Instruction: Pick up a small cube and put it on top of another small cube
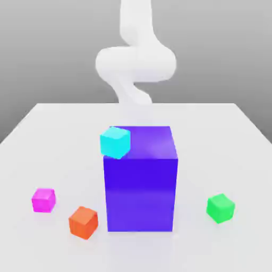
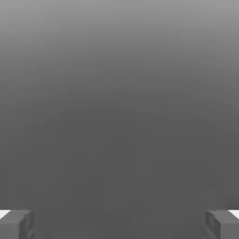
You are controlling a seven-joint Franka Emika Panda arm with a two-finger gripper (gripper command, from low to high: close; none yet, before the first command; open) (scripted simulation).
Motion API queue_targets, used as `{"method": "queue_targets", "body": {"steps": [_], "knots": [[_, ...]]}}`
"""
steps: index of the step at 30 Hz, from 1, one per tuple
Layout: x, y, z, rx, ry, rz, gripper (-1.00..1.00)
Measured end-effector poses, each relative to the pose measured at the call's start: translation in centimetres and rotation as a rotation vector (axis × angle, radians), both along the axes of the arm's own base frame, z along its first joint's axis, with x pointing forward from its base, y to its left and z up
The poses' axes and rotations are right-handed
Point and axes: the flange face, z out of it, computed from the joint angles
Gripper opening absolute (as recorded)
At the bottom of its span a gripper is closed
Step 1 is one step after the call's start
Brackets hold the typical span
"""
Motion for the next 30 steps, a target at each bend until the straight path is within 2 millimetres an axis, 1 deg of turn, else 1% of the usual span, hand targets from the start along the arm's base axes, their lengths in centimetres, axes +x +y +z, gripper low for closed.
{"method": "queue_targets", "body": {"steps": [2,4,6,9,11,14,16,17,18,20,21,23,27,28,30], "knots": [[2.3,-2.9,-4.7,0.054,0.067,-0.136,0.00],[3.8,-5.8,-9.3,0.106,0.126,-0.264,0.00],[4.5,-8.7,-13.9,0.157,0.181,-0.393,0.00],[4.2,-13.0,-20.9,0.235,0.257,-0.588,0.00],[3.2,-15.7,-25.5,0.289,0.306,-0.718,0.00],[0.7,-19.1,-32.2,0.371,0.375,-0.917,0.00],[-1.5,-20.8,-36.5,0.427,0.419,-1.049,0.00],[-2.9,-21.6,-38.5,0.456,0.439,-1.119,0.00],[-4.7,-22.7,-40.5,0.489,0.457,-1.202,0.00],[-7.6,-23.4,-44.4,0.547,0.499,-1.334,0.00],[-8.5,-23.4,-45.9,0.567,0.514,-1.377,0.00],[-9.0,-23.3,-48.3,0.580,0.527,-1.405,0.00],[-9.3,-23.2,-52.3,0.582,0.531,-1.414,0.00],[-9.3,-23.2,-53.1,0.582,0.531,-1.414,-1.00],[-9.3,-23.2,-53.1,0.582,0.531,-1.414,-1.00]]}}
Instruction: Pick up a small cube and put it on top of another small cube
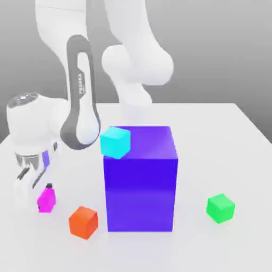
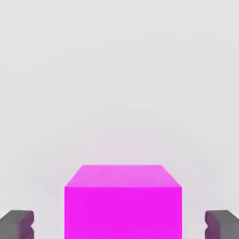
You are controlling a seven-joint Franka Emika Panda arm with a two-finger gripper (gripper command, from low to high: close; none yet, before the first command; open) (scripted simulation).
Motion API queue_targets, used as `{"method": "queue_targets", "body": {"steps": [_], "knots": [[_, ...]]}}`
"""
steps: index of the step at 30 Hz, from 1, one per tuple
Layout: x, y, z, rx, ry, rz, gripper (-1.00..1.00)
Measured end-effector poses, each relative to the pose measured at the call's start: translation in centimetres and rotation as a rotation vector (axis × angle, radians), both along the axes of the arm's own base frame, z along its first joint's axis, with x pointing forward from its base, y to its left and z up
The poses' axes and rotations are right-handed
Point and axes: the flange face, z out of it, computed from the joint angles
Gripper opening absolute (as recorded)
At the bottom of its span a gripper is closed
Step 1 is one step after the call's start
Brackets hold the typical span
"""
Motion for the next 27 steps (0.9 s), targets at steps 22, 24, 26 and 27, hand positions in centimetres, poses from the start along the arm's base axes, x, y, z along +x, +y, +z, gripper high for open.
{"method": "queue_targets", "body": {"steps": [22,24,26,27], "knots": [[14.8,11.3,12.7,-0.083,-0.172,0.575,-1.00],[16.6,15.2,13.7,-0.084,-0.196,0.693,-1.00],[17.9,19.6,14.5,-0.080,-0.214,0.811,-1.00],[18.1,22.3,14.8,-0.073,-0.217,0.876,-1.00]]}}
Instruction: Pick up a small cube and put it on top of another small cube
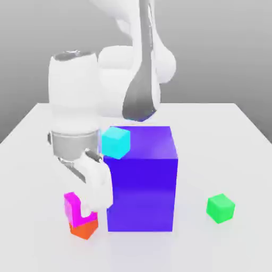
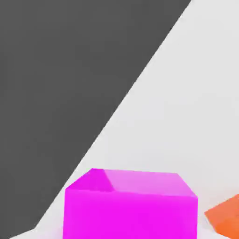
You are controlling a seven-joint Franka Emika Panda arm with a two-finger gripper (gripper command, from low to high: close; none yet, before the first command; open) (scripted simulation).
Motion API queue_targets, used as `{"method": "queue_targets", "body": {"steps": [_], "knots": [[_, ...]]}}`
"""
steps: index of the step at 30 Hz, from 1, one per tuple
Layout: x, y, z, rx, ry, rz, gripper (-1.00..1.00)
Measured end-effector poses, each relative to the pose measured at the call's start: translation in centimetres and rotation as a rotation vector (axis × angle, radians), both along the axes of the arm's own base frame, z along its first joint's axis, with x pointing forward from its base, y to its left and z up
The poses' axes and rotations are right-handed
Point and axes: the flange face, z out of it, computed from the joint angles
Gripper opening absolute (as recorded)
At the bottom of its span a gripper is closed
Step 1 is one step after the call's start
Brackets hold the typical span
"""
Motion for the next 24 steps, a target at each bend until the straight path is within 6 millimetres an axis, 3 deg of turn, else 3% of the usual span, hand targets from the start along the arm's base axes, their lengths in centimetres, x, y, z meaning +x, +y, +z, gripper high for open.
{"method": "queue_targets", "body": {"steps": [5,8,10,12,13,20,21,24], "knots": [[-1.9,14.0,0.7,-0.005,0.019,0.335,-1.00],[-4.9,21.4,0.9,-0.014,0.034,0.527,-1.00],[-8.4,24.9,-0.1,-0.034,0.079,0.624,-1.00],[-12.5,27.2,-1.6,-0.067,0.138,0.699,-1.00],[-13.7,26.9,-2.5,-0.083,0.170,0.693,-1.00],[-14.5,26.4,-8.6,-0.102,0.199,0.679,-1.00],[-14.7,26.4,-9.5,-0.101,0.200,0.681,1.00],[-14.7,26.4,-9.5,-0.101,0.200,0.681,1.00]]}}
